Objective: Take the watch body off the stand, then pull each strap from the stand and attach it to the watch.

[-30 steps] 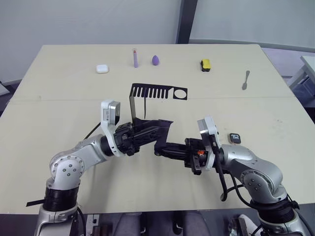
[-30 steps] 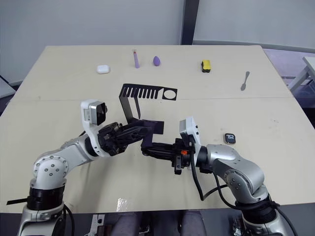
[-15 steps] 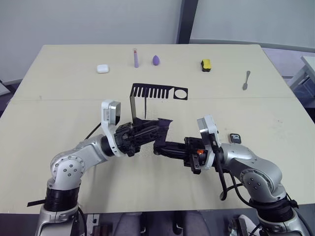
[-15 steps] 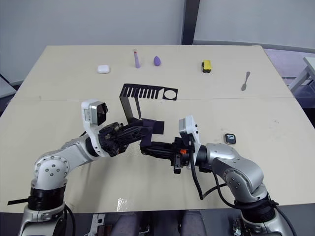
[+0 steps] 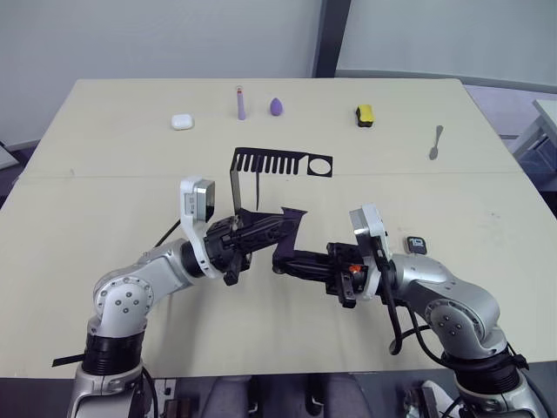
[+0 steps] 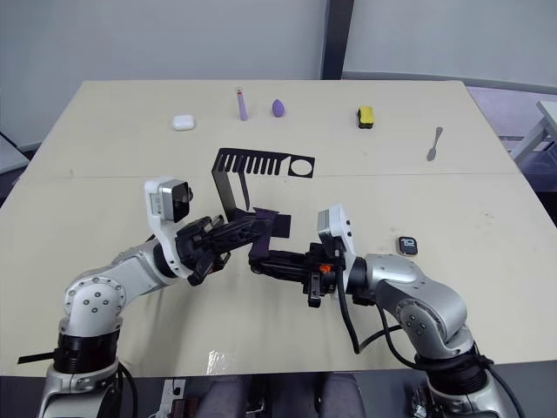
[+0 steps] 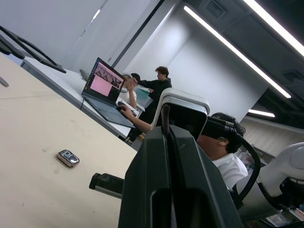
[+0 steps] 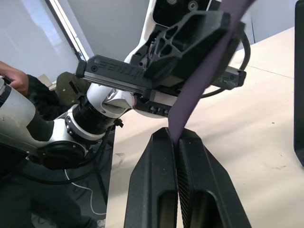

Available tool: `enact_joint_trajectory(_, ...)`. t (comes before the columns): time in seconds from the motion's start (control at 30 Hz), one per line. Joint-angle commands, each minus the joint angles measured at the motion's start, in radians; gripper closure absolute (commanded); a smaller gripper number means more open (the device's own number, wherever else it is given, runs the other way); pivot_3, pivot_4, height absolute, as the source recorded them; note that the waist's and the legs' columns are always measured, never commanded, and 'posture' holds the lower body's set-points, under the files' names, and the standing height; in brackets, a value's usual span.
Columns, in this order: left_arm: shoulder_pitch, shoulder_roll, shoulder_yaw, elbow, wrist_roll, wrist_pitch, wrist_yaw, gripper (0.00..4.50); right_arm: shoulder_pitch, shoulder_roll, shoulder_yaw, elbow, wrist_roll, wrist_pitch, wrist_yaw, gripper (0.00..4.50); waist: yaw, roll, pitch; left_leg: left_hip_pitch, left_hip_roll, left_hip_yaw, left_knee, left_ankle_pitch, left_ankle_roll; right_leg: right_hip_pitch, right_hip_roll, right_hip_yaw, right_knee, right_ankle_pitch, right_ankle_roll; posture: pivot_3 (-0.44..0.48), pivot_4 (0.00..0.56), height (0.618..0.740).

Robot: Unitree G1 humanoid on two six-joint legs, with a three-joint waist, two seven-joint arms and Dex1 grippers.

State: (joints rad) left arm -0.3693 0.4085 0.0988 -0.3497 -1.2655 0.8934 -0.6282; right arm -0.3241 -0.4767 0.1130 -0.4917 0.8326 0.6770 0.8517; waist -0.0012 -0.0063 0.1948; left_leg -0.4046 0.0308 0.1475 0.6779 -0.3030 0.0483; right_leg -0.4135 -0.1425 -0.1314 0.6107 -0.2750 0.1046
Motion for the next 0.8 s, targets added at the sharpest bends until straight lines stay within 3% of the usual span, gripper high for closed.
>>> enact_joint_trajectory(0.03, 0.011, 0.006, 0.018, -0.050, -0.007, -0.022, -0.016, 4.50, 0.015, -0.016, -0.030, -0.031, 0.013, 0.015, -0.029, 3.84, 0.000, 0.000, 0.000, 0.000, 0.000, 0.000, 0.000, 0.000, 0.000, 0.000, 0.000, 0.000, 0.000, 0.000, 0.000, 0.000, 0.150, 0.740)
enact_joint_trajectory(0.07, 0.013, 0.021, 0.013, -0.057, 0.010, -0.023, -0.029, 4.50, 0.016, -0.023, -0.042, -0.033, -0.009, -0.003, -0.036, 3.63, 0.000, 0.000, 0.000, 0.000, 0.000, 0.000, 0.000, 0.000, 0.000, 0.000, 0.000, 0.000, 0.000, 0.000, 0.000, 0.000, 0.150, 0.740)
enact_joint_trajectory(0.23, 0.048, 0.101, 0.061, -0.087, 0.075, -0.070, -0.070, 4.50, 0.108, -0.150, -0.211, -0.066, -0.014, -0.027, -0.019, 1.16, 0.006, 0.000, 0.000, 0.000, 0.000, 0.000, 0.000, 0.000, 0.000, 0.000, -0.001, 0.000, -0.001, 0.000, 0.000, 0.000, 0.150, 0.740)
enact_joint_trajectory(0.3, 0.092, 0.177, 0.053, -0.106, 0.205, -0.143, -0.133, 4.50, 0.181, -0.189, -0.311, -0.048, -0.097, -0.129, -0.018, 0.22, 0.007, 0.000, 0.000, 0.000, 0.000, 0.000, -0.001, -0.001, 0.001, 0.000, -0.001, 0.000, -0.004, 0.000, 0.000, 0.000, 0.150, 0.740)
enact_joint_trajectory(0.4, 0.169, 0.246, 0.112, -0.089, 0.273, -0.230, -0.226, 4.50, 0.326, -0.240, -0.467, -0.005, -0.196, -0.247, -0.005, 0.10, 0.013, 0.000, 0.000, 0.000, -0.002, 0.002, -0.005, -0.001, 0.000, 0.000, -0.001, -0.001, -0.006, 0.000, 0.000, 0.000, 0.150, 0.740)
enact_joint_trajectory(0.5, 0.220, 0.312, 0.182, -0.043, 0.317, -0.269, -0.278, 4.50, 0.466, -0.223, -0.596, 0.038, -0.254, -0.328, -0.030, 0.10, 0.018, 0.000, 0.000, 0.001, -0.001, 0.003, -0.009, -0.001, 0.000, 0.000, 0.000, -0.001, -0.009, 0.000, 0.000, 0.000, 0.150, 0.740)
enact_joint_trajectory(0.67, 0.292, 0.394, 0.263, 0.038, 0.412, -0.336, -0.330, 4.50, 0.657, -0.199, -0.761, 0.192, -0.363, -0.510, -0.006, 0.10, 0.023, 0.000, 0.000, 0.002, 0.000, 0.002, -0.012, 0.000, -0.002, -0.001, 0.001, -0.001, -0.009, -0.001, -0.001, 0.000, 0.150, 0.740)
enact_joint_trajectory(0.8, 0.318, 0.400, 0.305, 0.078, 0.439, -0.363, -0.335, 4.50, 0.747, -0.150, -0.817, 0.323, -0.396, -0.610, -0.016, 0.10, 0.024, 0.000, 0.000, 0.002, 0.000, 0.002, -0.012, -0.002, -0.006, 0.000, 0.001, 0.000, -0.012, 0.000, -0.001, 0.000, 0.150, 0.740)
